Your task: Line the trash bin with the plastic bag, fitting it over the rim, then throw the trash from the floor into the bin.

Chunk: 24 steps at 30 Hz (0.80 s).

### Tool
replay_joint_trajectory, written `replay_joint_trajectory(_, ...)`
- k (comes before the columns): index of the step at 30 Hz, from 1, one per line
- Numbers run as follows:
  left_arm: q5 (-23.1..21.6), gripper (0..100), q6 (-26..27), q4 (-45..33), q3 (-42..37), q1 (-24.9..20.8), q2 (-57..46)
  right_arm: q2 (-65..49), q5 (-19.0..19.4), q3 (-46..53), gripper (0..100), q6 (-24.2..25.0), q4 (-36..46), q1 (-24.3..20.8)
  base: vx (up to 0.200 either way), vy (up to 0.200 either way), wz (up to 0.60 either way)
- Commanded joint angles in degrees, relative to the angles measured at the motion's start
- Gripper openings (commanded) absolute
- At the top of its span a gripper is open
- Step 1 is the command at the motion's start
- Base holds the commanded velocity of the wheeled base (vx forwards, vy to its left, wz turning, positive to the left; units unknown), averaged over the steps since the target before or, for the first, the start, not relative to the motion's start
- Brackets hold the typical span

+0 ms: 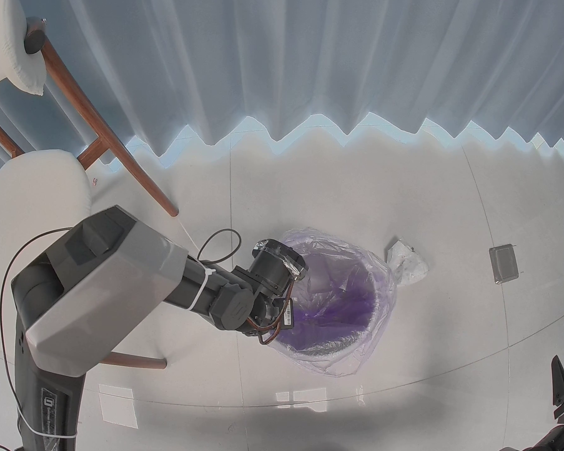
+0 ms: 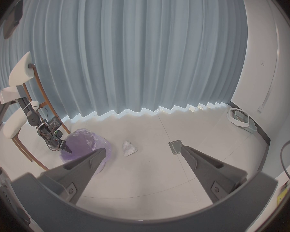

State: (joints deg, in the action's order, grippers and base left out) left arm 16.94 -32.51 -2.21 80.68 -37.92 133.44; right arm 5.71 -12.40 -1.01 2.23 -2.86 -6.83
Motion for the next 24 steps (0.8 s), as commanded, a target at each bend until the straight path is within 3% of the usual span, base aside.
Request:
replay_joint_trajectory(1,0.1,0,-0.3,0.0,0.1,-0.2,0.8,0.1,0.0,1.0,100,0.0,0.0,0.0,0.0,0.0,0.0)
replay_joint_trajectory(13,0.5,0,2.4,-0.2,0.0,2.0,0.1,0.1,0.0,1.0,100,0.0,0.0,0.0,0.0,0.0,0.0)
replay_joint_trajectory(14,0.5,0,6.8,0.0,0.1,3.5,-0.5,0.1,0.0,1.0,100,0.0,0.0,0.0,0.0,0.0,0.0)
replay_joint_trajectory(22,-0.2,0,20.9,4.4,-0.1,5.9,-1.5,0.1,0.0,1.0,100,0.0,0.0,0.0,0.0,0.0,0.0)
replay_joint_trajectory(24,-2.1,0,27.7,7.0,-0.4,6.4,-1.6,0.1,0.0,1.0,100,0.0,0.0,0.0,0.0,0.0,0.0)
